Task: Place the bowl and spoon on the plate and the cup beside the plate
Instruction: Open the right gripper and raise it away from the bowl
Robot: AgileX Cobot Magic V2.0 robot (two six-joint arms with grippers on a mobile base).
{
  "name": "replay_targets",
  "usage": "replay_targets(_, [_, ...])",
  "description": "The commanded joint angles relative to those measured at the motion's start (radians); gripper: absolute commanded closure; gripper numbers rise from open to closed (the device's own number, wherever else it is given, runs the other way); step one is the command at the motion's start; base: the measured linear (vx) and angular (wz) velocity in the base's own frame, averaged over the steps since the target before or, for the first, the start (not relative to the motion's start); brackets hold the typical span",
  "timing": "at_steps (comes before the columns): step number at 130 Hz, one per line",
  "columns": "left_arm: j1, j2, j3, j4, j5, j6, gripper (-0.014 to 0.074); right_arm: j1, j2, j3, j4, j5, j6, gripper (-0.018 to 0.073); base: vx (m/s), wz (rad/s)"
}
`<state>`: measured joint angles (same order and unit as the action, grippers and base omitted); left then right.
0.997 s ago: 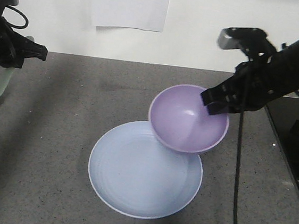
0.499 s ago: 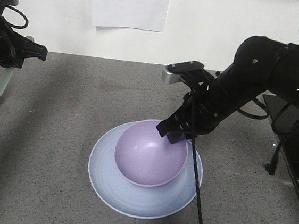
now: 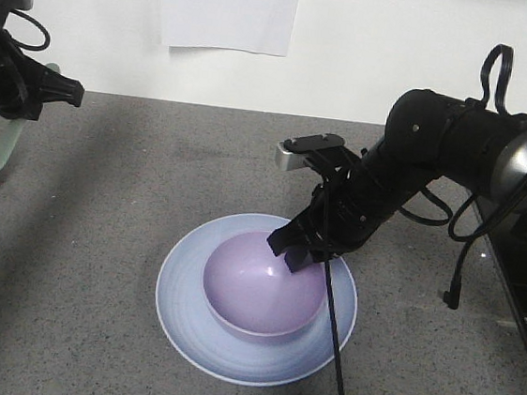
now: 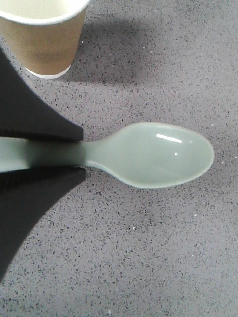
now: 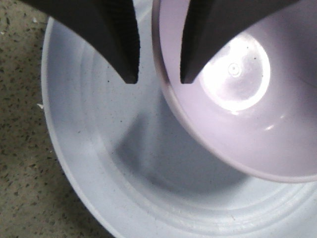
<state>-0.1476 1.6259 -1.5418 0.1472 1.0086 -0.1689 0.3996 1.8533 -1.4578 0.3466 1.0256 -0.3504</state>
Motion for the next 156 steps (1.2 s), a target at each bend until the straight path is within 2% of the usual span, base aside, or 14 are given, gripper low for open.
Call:
replay_targets(1, [-0.004, -0.046, -0.027, 0.008, -0.039, -0.003, 0.0604, 0.000, -0.047, -0.029, 0.022, -0.038, -0.006, 0.0270, 0.00, 0.00])
replay_targets(16, [-0.004, -0.046, -0.027, 0.008, -0.039, -0.003, 0.0604, 0.000, -0.047, -0.030, 0.015, -0.041, -0.006, 0.0228, 0.00, 0.00])
replay_targets(33, [-0.004, -0.046, -0.027, 0.008, -0.039, -0.003, 0.0604, -0.003, -0.060, -0.033, -0.008, -0.043, -0.001, 0.0228, 0.00, 0.00])
replay_targets(66, [-0.004, -0.046, -0.027, 0.008, -0.039, -0.003, 0.0604, -0.006, -0.164, -0.033, -0.148, -0.095, 0.111, 0.0228, 0.00, 0.00])
replay_targets(88, [-0.004, -0.046, -0.027, 0.008, -0.039, -0.003, 0.0604, -0.053, -0.252, -0.033, -0.218, -0.118, 0.201, 0.0229, 0.00, 0.00])
replay_targets(114, [-0.004, -0.046, -0.027, 0.008, -0.039, -0.003, 0.0604, -0.153, -0.342, -0.029, -0.279, -0.107, 0.283, 0.0233, 0.00, 0.00])
replay_targets(127, [-0.004, -0.046, -0.027, 0.008, -0.039, -0.003, 0.0604, -0.181, -0.381, -0.029, -0.319, -0.099, 0.317, 0.0263, 0.00, 0.00])
replay_targets(156, [-0.004, -0.046, -0.027, 0.008, -0.039, -0.003, 0.0604, -0.180, -0.464, -0.029, -0.438, -0.108, 0.393, 0.0384, 0.00, 0.00])
